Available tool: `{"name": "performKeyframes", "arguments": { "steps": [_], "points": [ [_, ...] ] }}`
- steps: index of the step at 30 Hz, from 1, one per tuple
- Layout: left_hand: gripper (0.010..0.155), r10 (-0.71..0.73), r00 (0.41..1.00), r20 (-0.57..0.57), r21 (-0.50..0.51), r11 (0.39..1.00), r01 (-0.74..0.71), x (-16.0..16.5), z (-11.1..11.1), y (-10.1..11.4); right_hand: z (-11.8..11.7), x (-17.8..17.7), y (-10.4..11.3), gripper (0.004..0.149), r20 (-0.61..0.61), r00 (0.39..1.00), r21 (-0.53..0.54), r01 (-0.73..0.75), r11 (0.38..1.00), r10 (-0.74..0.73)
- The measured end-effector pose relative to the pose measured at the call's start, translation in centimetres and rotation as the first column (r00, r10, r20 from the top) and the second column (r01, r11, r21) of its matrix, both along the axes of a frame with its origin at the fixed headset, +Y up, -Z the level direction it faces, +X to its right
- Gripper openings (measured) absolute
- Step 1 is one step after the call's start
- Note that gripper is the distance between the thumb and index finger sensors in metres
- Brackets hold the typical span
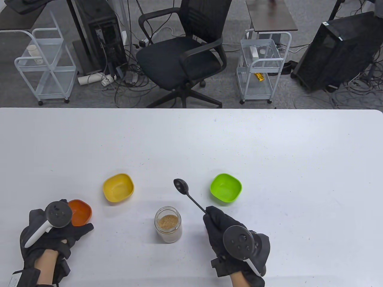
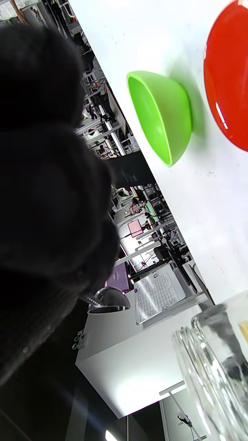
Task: Scoop brown sugar granules from jar into dishes
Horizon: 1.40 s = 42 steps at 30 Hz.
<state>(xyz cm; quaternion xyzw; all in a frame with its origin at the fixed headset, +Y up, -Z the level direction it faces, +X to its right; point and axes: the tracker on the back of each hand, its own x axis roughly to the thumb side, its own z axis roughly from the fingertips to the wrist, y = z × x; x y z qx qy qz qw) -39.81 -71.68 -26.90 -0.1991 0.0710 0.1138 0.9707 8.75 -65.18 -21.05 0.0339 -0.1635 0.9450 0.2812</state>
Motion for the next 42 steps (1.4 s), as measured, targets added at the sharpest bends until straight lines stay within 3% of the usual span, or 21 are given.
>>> {"name": "performKeyframes", "arguments": {
  "steps": [12,26,33,42],
  "points": [
    [0.114,0.084,0.992,0.092,0.125,0.988,-0.096,1.8,1.1,3.0,-0.1,0.1,-0.1,0.038,0.001,1.0,-0.008,0.002,1.0,-0.002],
    [0.114,0.129,0.948,0.29,0.224,0.954,-0.198,9.8,1.7,6.0,-0.2,0.2,-0.2,0.038,0.007,1.0,-0.016,0.008,1.0,-0.008],
    [0.113,0.17,0.926,0.337,0.225,0.94,-0.255,11.8,2.0,4.7,-0.2,0.2,-0.3,0.037,0.004,1.0,-0.014,0.009,1.0,-0.009],
    [0.114,0.166,0.925,0.342,0.23,0.939,-0.254,11.1,3.0,3.4,-0.1,0.0,-0.3,0.037,-0.002,1.0,-0.013,0.001,1.0,-0.001]
  ]
}}
